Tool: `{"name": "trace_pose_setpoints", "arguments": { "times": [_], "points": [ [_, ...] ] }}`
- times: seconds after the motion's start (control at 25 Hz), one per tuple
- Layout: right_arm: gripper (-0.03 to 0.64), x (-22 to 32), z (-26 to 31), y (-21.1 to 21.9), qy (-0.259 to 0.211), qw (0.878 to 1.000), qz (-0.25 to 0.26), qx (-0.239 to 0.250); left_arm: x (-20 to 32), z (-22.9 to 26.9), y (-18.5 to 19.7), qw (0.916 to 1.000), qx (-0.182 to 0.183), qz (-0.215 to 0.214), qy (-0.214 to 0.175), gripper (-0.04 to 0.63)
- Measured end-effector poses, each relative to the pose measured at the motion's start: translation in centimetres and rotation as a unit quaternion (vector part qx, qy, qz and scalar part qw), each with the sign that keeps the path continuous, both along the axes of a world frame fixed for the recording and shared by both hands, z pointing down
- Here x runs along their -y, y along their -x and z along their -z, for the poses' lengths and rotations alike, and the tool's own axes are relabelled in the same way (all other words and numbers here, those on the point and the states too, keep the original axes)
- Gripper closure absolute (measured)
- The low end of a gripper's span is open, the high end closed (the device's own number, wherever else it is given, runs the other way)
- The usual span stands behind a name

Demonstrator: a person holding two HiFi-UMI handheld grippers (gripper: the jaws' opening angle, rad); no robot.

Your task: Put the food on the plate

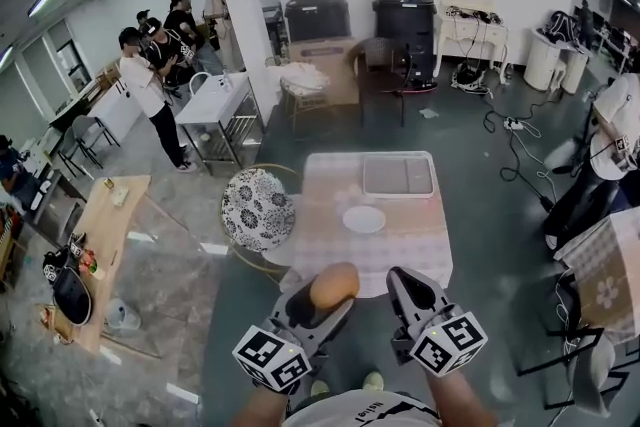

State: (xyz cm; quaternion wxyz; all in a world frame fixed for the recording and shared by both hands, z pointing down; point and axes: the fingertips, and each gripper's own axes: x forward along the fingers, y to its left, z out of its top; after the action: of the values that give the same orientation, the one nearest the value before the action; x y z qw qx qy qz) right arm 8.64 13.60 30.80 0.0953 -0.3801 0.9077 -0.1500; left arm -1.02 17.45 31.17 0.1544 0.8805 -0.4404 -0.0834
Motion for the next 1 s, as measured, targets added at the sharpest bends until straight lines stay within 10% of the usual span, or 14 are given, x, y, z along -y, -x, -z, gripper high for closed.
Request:
{"name": "trace_pose_setpoints", "arguments": {
  "times": [1.0],
  "points": [
    [0.6, 4.9, -2.5, -2.9, 0.025, 1.0, -0.008, -0.007, 4.9, -2.6, -1.9, 0.9995, 0.021, 0.019, 0.015, 0.298]
  ]
}}
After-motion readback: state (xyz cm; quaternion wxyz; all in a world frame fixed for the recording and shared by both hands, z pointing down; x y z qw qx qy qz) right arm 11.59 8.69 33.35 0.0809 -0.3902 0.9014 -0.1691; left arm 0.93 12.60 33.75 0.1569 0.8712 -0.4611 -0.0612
